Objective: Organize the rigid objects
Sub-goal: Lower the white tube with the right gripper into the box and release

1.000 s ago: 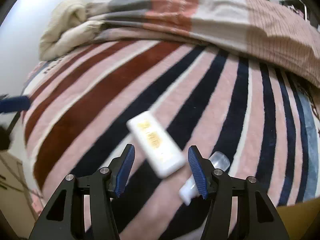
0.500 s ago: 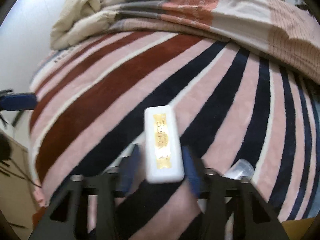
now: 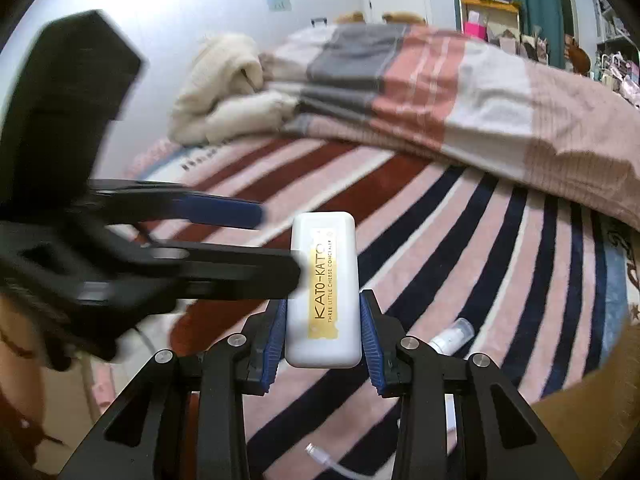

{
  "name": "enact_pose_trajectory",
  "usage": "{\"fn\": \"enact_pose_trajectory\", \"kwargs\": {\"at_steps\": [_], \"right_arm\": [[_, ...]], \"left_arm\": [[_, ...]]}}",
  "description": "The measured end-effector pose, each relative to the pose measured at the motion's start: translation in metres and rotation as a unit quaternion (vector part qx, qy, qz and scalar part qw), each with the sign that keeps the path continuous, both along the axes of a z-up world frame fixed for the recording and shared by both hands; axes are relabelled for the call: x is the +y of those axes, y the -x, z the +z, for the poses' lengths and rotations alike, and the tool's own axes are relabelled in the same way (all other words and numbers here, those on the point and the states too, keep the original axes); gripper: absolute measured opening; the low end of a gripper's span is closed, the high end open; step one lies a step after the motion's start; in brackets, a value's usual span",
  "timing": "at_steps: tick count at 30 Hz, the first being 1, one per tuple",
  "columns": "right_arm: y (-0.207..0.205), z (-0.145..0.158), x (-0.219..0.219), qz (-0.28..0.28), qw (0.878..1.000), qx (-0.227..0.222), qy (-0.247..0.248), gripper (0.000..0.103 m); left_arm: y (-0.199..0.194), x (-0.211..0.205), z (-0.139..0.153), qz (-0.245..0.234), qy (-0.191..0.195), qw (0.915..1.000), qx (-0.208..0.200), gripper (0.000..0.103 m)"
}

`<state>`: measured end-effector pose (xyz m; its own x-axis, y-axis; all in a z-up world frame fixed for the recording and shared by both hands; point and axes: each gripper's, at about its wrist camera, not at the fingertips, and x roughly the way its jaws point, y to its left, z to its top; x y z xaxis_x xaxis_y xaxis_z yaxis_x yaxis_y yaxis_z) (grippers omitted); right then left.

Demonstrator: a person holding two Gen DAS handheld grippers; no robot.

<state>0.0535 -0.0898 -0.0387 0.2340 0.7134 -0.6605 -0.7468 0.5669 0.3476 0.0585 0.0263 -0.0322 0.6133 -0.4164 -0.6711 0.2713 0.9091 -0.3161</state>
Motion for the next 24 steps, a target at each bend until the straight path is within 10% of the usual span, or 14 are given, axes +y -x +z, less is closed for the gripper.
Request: {"fn": "enact_pose_trajectory", "kwargs": {"at_steps": [6,24], "right_arm": [[0.007,0.032,-0.049,-0.031,0.999,-0.015,-0.022,0.031],[-0.022,0.02,-0.201,-0.169,0.985,0.033,0.029,0.031]], "left_arm": [[-0.011,-0.06,0.024,-0.06,0.008,0.9981,-0.015,0.05],[-0.061,-0.232,0.022,-0.177,-0.029,0.9827,0.048,0.048]]}}
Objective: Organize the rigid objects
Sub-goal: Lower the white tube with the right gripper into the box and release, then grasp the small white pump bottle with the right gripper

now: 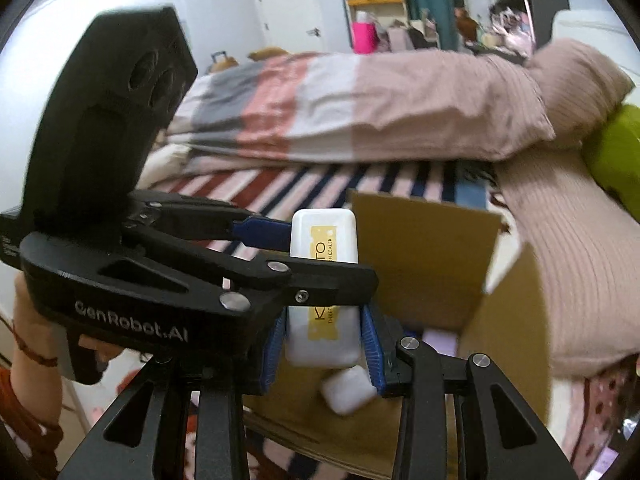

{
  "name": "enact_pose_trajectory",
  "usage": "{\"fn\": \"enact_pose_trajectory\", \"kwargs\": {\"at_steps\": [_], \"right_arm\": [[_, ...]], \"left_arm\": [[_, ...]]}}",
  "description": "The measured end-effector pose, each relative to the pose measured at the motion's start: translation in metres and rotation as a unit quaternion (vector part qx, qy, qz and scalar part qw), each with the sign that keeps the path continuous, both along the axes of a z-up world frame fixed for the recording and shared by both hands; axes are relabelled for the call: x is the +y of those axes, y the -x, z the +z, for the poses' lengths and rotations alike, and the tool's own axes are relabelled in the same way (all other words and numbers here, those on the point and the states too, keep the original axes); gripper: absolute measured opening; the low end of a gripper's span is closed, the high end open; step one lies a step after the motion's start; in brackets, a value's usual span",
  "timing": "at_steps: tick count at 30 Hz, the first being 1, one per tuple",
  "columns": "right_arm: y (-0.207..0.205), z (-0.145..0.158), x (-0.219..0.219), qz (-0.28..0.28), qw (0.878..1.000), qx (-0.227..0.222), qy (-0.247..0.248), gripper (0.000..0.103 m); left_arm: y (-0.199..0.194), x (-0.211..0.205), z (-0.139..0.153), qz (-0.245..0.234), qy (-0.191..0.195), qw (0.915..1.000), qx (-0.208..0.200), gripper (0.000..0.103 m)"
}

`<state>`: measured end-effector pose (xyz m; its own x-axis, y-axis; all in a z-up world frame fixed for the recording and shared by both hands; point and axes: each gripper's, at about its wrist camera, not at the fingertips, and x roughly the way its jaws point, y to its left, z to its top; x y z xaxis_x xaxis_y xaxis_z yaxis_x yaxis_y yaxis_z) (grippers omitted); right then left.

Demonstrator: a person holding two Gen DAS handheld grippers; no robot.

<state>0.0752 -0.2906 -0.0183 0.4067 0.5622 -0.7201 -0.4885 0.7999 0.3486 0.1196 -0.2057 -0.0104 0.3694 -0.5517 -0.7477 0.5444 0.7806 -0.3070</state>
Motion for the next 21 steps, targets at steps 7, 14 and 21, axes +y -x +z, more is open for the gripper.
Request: {"fn": "enact_pose_trajectory", "kwargs": {"at_steps": [7,14,21], "right_arm": [[-0.003,-0.015,-0.017,-0.019,0.999,0.016,0.028,0.034],[-0.003,-0.018,-0.018,-0.025,0.999,0.022,0.024,0.045],[0.005,0.004,0.016,0.007,1.0,-0.013,-0.008,0.045]], "left_arm": [[-0.002,-0.012,-0.006,-0.008,-0.016,0.9998,0.009,0.064],[0.013,0.023,0.015,0.026,-0.027,0.9986,-0.037,0.077],[0.036,0.104,0.038,0.113,-0.042,0.9883,-0.094,0.081]]}}
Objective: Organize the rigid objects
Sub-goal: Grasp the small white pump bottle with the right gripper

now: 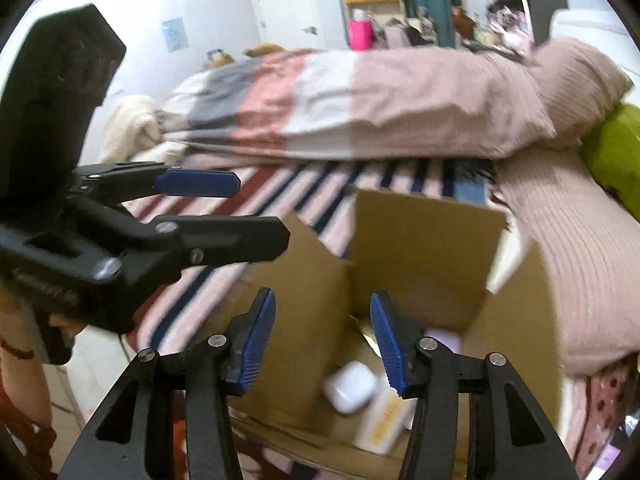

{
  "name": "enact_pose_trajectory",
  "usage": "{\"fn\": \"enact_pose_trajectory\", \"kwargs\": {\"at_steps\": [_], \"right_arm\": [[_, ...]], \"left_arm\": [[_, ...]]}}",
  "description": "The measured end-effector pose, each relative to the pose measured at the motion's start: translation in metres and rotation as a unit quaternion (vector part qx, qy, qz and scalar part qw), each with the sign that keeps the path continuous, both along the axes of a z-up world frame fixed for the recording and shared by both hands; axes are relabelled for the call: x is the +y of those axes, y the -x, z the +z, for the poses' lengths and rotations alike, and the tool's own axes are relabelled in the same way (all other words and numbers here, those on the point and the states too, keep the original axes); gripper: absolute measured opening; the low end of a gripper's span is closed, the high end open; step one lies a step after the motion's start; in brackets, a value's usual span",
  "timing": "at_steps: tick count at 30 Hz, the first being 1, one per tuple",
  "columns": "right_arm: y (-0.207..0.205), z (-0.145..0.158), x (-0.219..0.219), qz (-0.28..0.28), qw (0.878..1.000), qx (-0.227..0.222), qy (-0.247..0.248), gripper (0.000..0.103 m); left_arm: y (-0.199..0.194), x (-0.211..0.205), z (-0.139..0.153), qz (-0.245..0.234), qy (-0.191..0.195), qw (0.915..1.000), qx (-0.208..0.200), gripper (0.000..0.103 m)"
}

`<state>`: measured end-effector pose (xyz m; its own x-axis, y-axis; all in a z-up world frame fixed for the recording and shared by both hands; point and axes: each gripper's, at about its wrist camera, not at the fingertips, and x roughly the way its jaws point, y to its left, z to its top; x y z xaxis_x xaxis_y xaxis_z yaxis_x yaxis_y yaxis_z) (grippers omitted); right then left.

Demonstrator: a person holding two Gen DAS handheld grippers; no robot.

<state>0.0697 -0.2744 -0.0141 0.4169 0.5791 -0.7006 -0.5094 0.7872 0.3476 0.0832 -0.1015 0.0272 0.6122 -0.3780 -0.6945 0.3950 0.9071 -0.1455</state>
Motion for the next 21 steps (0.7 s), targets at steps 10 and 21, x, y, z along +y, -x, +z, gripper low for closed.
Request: {"fn": "enact_pose_trajectory", "kwargs": {"at_steps": [10,21], "right_arm": [[0.025,0.015,0.11,0.112,0.993,-0.022,-0.03,0.045],[0.001,-0.071,0.183,0.08,0.995,0.047,0.028,0.045]], "left_arm": [[0.031,0.114,-0.027,0.1,0.018,0.9947,-0.012,0.082],[0.041,0.177,-0.089,0.138,0.051,0.9886,0.033,0.082]]}}
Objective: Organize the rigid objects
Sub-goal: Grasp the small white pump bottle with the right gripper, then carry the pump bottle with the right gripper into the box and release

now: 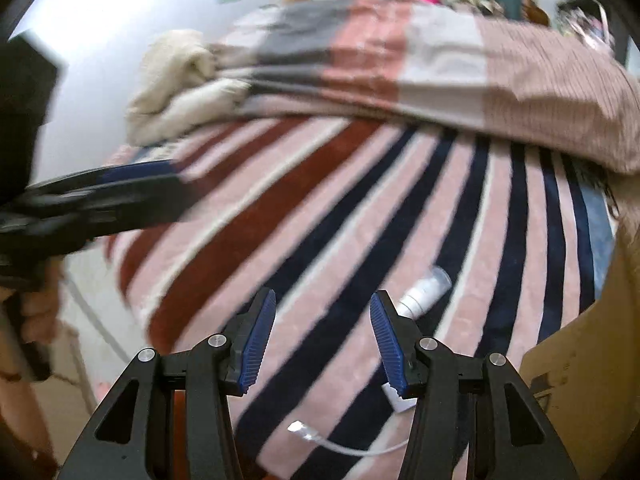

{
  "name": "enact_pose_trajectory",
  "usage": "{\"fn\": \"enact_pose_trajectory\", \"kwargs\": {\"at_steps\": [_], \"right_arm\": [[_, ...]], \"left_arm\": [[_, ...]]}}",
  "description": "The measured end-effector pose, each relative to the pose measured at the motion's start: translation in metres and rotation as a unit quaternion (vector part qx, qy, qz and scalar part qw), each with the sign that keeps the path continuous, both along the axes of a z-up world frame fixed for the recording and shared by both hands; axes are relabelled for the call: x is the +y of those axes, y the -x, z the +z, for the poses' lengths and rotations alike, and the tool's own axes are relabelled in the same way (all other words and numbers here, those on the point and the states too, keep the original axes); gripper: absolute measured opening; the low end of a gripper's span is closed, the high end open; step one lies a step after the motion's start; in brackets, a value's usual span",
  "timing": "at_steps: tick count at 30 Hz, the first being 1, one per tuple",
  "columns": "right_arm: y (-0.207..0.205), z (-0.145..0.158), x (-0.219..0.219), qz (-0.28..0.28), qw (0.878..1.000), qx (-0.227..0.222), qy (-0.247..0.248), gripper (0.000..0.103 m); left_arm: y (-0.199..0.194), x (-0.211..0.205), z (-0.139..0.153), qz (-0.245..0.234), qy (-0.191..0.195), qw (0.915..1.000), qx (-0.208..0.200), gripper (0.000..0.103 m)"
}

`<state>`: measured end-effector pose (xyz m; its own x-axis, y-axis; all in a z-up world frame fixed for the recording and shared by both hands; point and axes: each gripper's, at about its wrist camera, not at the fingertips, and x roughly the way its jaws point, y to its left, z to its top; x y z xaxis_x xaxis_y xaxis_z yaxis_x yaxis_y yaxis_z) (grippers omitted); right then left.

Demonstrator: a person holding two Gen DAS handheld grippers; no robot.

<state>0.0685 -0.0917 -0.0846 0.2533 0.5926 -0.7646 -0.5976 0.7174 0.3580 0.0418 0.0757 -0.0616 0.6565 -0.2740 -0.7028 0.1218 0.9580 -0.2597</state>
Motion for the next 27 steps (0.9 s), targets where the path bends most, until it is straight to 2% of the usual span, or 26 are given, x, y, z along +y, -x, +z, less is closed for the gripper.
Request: {"fn": "enact_pose_trajectory", "kwargs": {"at_steps": [6,11,12,13,14,16,20,23,27], "right_arm": [[-0.03,-0.055,-0.003,-0.069,0.996,0.036,0.045,0.046],[-0.049,-0.082,-0.001,-0.087,0.994,0.045,0.056,0.045],[-0.052,-0.084,0.0,-0.086,0.994,0.043,0.056,0.042],[-0.051,-0.084,0.001,-0.083,0.994,0.029,0.06,0.028],[-0.05,-0.082,0.004,-0.078,0.995,0.014,0.067,0.024],[-0.045,-0.079,0.006,-0.065,0.995,-0.005,0.075,0.022],[-0.035,-0.068,0.006,-0.042,0.997,-0.01,0.059,0.022],[-0.024,-0.048,0.005,-0.015,0.999,-0.015,0.035,0.022],[0.003,-0.004,0.008,0.038,0.999,-0.038,-0.001,0.022]], "left_arm": [[-0.004,0.007,-0.018,0.0,0.005,0.9998,0.017,0.082],[-0.005,0.008,-0.026,-0.002,0.002,0.9997,0.023,0.082],[-0.005,0.007,-0.026,-0.002,0.003,0.9997,0.024,0.082],[-0.005,0.007,-0.026,-0.001,0.004,0.9997,0.024,0.082],[-0.005,0.007,-0.025,-0.001,0.004,0.9997,0.023,0.082],[-0.005,0.007,-0.024,-0.003,0.003,0.9998,0.022,0.082],[-0.005,0.002,-0.019,-0.009,0.008,0.9997,0.019,0.082],[-0.004,-0.005,-0.013,-0.021,0.016,0.9995,0.015,0.082],[-0.003,-0.02,-0.001,-0.048,0.034,0.9982,0.007,0.081]]}}
